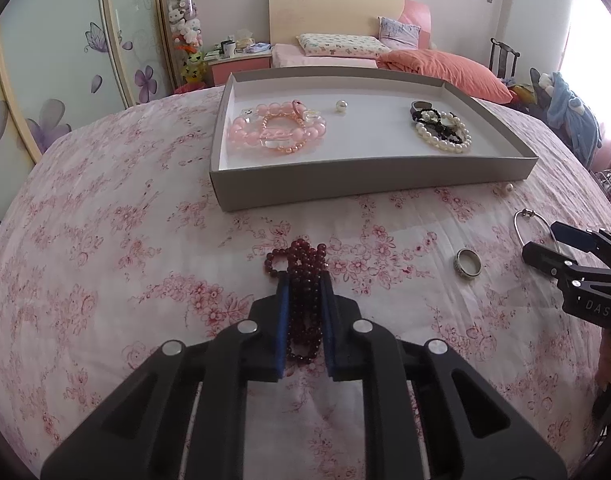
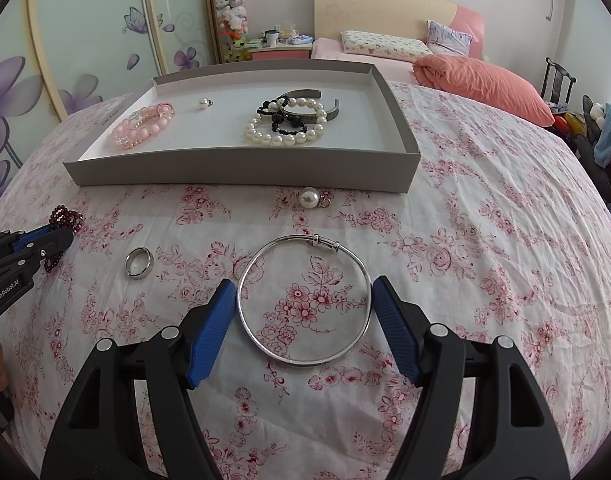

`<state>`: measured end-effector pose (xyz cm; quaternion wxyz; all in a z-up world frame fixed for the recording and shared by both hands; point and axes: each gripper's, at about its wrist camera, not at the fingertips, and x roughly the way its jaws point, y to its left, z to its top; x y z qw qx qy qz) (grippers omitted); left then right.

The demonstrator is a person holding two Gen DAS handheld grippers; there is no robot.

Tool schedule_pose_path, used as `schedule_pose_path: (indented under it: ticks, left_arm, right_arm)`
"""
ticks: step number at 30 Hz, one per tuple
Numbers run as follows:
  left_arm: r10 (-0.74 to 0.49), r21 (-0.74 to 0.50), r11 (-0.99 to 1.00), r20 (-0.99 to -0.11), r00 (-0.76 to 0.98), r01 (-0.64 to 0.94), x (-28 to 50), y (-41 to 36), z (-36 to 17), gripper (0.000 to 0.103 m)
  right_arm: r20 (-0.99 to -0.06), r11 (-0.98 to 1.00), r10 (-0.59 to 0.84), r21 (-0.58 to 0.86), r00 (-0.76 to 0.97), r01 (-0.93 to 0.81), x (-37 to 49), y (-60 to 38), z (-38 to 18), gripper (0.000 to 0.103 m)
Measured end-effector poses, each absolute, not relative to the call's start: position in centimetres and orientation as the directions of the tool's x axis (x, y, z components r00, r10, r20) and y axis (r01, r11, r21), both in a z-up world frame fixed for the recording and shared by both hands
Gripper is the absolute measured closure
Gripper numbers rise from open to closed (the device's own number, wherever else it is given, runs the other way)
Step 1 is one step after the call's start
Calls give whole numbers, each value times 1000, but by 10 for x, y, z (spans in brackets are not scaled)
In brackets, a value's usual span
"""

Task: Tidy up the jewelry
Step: 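Lift the bangle and red bead strand and carry them over the grey tray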

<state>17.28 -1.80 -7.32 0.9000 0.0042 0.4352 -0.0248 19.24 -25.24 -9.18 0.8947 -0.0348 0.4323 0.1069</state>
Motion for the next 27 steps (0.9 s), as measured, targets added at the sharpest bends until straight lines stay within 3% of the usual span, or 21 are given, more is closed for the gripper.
schedule_pose_path:
  ticks: [27]
  left_arm:
    - [-133, -155, 988, -734, 666, 26, 159, 3, -54, 94]
  right_arm:
    - [-747, 976, 192, 76, 636, -205, 183, -260, -80, 34]
